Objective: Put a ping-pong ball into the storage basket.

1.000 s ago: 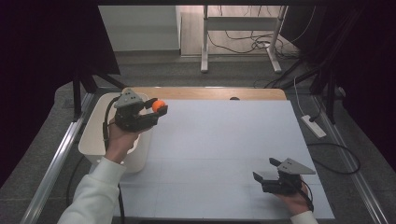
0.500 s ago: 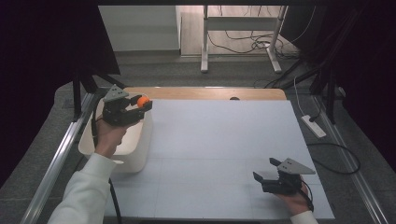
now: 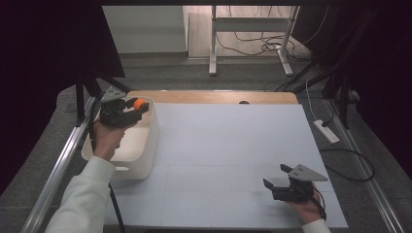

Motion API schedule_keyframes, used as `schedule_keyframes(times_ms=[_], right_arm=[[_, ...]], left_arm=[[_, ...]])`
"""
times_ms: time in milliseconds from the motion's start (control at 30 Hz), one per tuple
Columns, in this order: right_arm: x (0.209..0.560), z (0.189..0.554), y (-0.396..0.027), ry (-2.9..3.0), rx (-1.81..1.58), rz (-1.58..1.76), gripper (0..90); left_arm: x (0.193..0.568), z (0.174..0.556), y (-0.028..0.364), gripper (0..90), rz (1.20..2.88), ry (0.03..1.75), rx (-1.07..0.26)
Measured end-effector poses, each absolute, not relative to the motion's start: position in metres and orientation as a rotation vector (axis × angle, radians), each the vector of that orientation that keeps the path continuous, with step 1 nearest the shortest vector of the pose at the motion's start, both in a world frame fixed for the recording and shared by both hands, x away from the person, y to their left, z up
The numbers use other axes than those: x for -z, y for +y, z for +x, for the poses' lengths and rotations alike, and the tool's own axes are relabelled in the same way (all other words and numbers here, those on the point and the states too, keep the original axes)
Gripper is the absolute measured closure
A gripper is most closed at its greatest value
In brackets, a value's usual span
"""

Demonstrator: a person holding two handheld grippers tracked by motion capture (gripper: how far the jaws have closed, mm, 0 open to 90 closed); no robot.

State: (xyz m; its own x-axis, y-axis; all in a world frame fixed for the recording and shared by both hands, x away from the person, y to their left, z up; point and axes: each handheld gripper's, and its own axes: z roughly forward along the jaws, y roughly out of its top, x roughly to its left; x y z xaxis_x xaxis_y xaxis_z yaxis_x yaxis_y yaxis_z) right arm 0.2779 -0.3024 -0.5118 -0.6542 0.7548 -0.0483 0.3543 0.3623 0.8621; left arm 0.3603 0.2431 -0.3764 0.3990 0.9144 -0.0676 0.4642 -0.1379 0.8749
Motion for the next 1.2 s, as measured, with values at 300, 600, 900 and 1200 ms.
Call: schedule_keyframes(times_ms=[300, 600, 900, 1200], right_arm=[[0.512, 0.278, -0.302, 2.192, -1.222, 0.963, 13.6], [0.512, 0.278, -0.302, 2.192, -1.222, 0.963, 13.7], [0.512, 0.278, -0.302, 2.192, -1.22, 0.964, 13.7], [0.512, 0.278, -0.302, 2.193, -1.215, 0.965, 13.7]], left_arm=[[0.382, 0.369, 0.244, 50.4, 1.791, 1.238, -0.619], [0.389, 0.377, 0.246, 50.4, 1.806, 1.273, -0.611], [0.398, 0.386, 0.245, 50.3, 1.843, 1.31, -0.585], [0.408, 0.393, 0.248, 50.3, 1.877, 1.365, -0.557]])
